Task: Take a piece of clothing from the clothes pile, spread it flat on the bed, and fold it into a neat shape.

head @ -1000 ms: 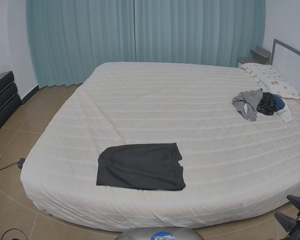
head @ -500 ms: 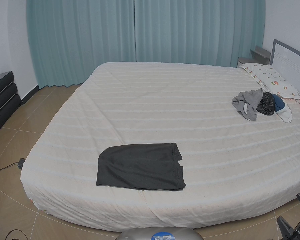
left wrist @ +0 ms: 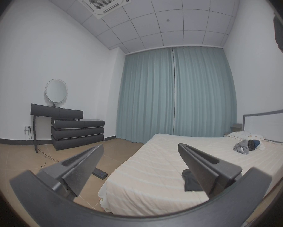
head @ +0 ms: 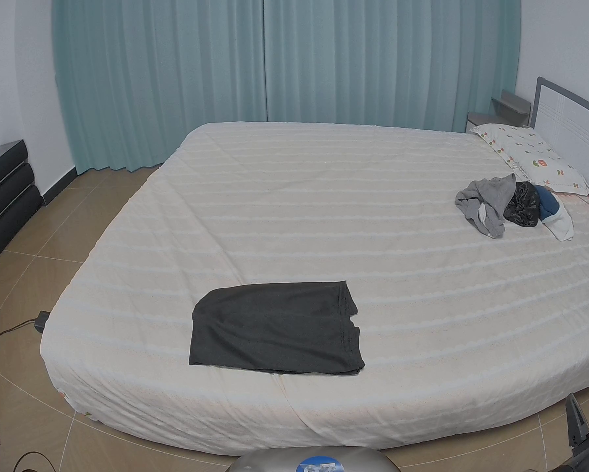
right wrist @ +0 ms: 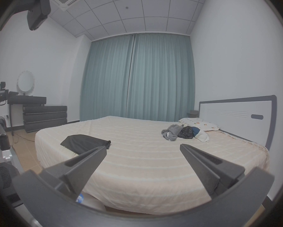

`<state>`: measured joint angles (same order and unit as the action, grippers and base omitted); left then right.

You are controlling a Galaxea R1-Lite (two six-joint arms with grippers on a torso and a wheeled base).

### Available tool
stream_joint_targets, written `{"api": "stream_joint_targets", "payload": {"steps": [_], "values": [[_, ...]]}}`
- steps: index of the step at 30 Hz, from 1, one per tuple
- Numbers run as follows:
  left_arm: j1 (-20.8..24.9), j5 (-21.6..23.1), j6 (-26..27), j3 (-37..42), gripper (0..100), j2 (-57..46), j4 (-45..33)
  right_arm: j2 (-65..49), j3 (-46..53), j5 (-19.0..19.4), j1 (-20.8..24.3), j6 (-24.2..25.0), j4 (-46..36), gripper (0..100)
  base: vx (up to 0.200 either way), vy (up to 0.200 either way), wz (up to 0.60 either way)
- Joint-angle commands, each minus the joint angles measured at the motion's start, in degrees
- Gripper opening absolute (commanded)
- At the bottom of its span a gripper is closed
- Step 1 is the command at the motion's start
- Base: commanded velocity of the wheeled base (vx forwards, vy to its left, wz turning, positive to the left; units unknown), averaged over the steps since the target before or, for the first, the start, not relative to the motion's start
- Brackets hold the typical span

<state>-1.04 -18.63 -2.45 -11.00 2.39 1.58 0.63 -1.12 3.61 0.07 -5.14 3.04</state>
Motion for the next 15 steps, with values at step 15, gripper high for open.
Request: {"api": "stream_joint_targets", "payload": {"steps": [15], "values": [[1.04,7.55,1.66,11.00,100,-2.39,2.11,-0.63,1.03,-1.76,-0.25,0.22,-0.31,100,0.000,0.000,0.00]]}}
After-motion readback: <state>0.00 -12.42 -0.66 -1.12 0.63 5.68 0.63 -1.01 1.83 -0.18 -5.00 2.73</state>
